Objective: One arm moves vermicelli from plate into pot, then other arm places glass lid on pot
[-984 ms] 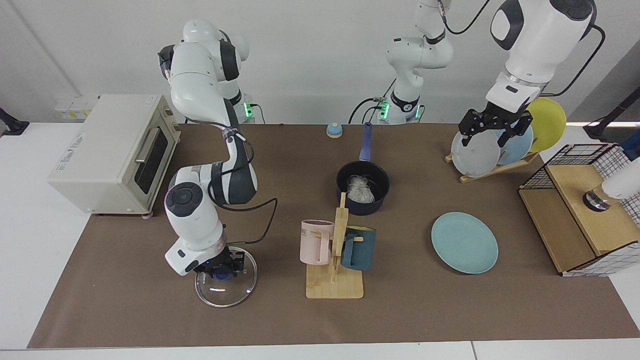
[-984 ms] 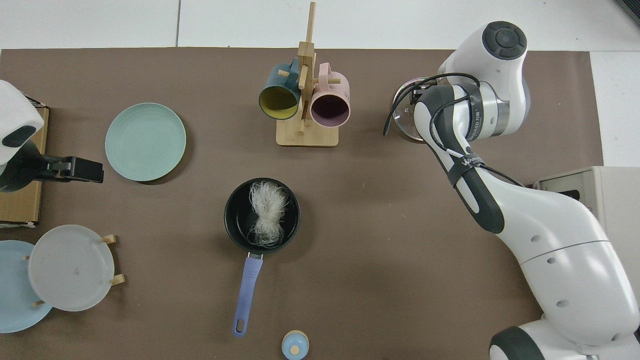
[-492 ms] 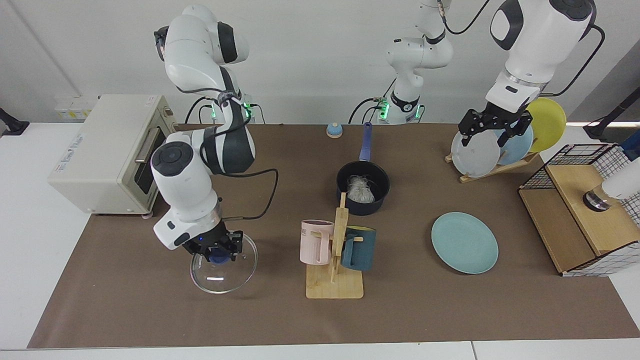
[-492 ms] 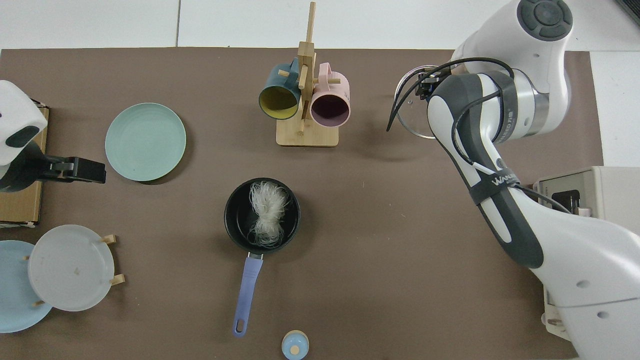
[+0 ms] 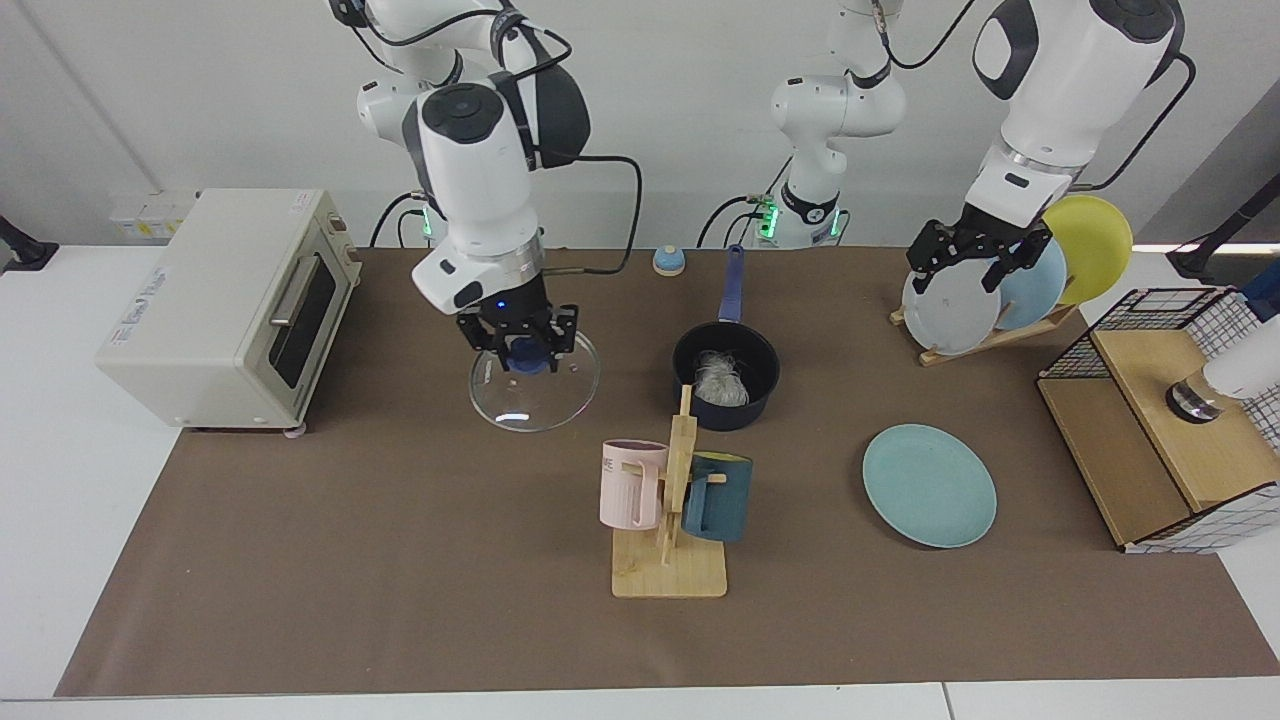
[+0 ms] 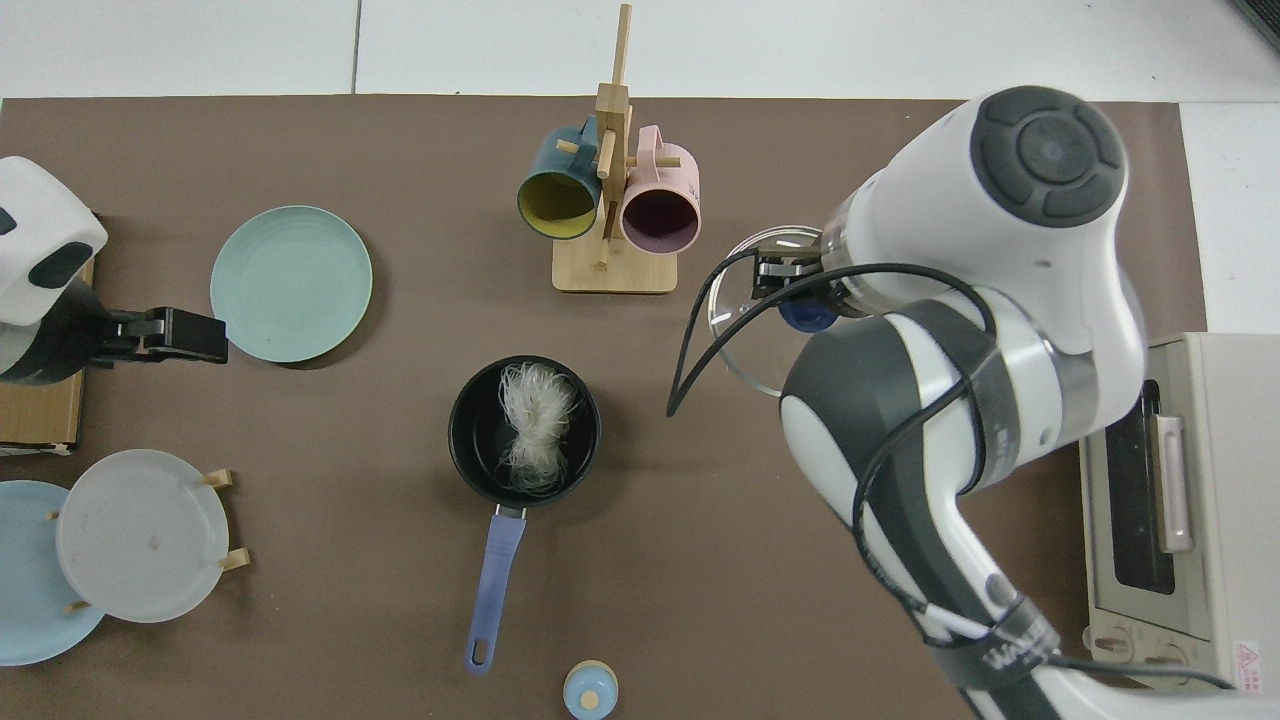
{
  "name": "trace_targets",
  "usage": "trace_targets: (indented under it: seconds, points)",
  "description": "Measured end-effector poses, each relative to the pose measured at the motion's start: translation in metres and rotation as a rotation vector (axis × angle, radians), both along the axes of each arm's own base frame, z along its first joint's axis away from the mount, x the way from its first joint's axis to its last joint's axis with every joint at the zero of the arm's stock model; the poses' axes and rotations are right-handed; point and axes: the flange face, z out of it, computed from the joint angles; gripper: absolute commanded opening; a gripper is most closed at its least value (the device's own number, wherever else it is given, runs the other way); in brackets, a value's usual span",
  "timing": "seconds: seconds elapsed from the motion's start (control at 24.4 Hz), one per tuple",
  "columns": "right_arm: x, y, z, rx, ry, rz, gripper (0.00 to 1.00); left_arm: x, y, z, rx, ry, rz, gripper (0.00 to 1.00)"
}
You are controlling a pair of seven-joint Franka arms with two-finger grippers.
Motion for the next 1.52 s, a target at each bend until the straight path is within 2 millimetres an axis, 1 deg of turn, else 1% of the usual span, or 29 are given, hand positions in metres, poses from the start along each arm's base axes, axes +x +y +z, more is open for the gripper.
trace_targets:
  seconds: [0.08, 0.25, 0.37, 0.45, 0.53, 0.61, 0.7, 0.78, 0.9, 1.15, 1.31, 1.52]
  points:
    - [-0.015, 0.028, 0.002, 0.005, 0.002, -0.007, 0.0, 0.0, 0.003, 0.0, 0.0, 0.0, 0.005, 1.0]
    - [-0.038, 0.08, 0.007, 0.018, -0.006, -0.009, 0.0, 0.0, 0.005, 0.0, 0.0, 0.0, 0.01, 1.0]
    - [-0.054, 0.123, 0.009, 0.028, -0.008, -0.029, 0.0, 0.0, 0.005, 0.0, 0.0, 0.0, 0.01, 1.0]
    - [-0.059, 0.15, 0.007, 0.031, -0.006, -0.051, 0.0, 0.0, 0.005, 0.0, 0.0, 0.0, 0.01, 1.0]
    - [-0.06, 0.175, 0.001, 0.029, -0.001, -0.065, 0.0, 0.0, 0.005, 0.0, 0.0, 0.0, 0.011, 1.0]
    - [-0.057, 0.196, -0.01, 0.023, 0.006, -0.07, 0.0, 0.0, 0.005, 0.0, 0.0, 0.0, 0.011, 1.0]
    - [-0.055, 0.215, -0.025, 0.013, 0.009, -0.078, 0.0, 0.0, 0.005, 0.0, 0.0, 0.0, 0.011, 1.0]
    - [-0.056, 0.23, -0.041, -0.005, 0.009, -0.081, 0.0, 0.0, 0.005, 0.0, 0.0, 0.0, 0.011, 1.0]
    - [-0.055, 0.247, -0.062, -0.021, 0.01, -0.078, 0.0, 0.0, 0.005, 0.0, 0.0, 0.0, 0.011, 1.0]
    - [-0.048, 0.261, -0.092, -0.028, 0.007, -0.07, 0.0, 0.0, 0.005, 0.0, 0.0, 0.0, 0.012, 1.0]
    - [-0.054, 0.274, -0.102, -0.029, 0.005, -0.051, 0.0, 0.0, 0.005, 0.0, 0.0, 0.0, 0.012, 1.0]
    - [-0.068, 0.29, -0.105, -0.031, 0.007, -0.023, 0.0, 0.0, 0.005, 0.0, 0.0, 0.0, 0.012, 1.0]
